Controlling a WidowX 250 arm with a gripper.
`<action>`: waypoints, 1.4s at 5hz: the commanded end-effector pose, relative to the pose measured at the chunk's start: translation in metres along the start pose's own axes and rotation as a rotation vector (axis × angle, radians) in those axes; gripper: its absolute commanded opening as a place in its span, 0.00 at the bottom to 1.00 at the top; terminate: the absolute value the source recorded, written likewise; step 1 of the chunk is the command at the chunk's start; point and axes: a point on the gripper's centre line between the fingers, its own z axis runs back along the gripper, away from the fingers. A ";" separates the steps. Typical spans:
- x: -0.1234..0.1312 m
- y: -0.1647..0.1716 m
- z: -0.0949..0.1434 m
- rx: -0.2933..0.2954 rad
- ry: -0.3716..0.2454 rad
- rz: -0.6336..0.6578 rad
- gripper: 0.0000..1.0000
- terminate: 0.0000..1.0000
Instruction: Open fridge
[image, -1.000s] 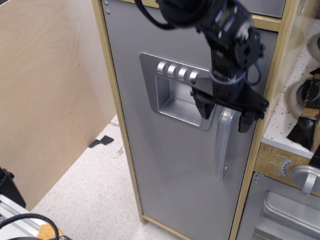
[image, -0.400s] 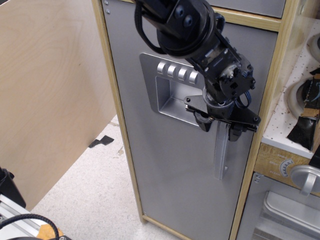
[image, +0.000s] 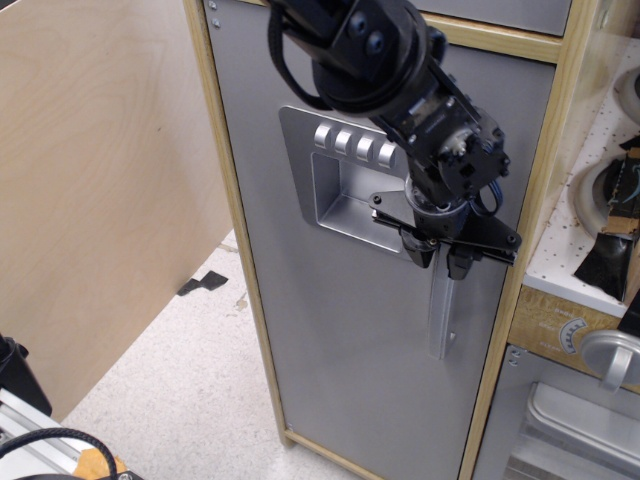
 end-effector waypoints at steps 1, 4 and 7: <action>-0.005 -0.004 0.013 -0.007 0.005 0.024 0.00 0.00; -0.063 -0.013 0.042 -0.027 0.105 0.097 1.00 0.00; -0.071 -0.063 0.068 -0.169 0.276 -0.172 1.00 0.00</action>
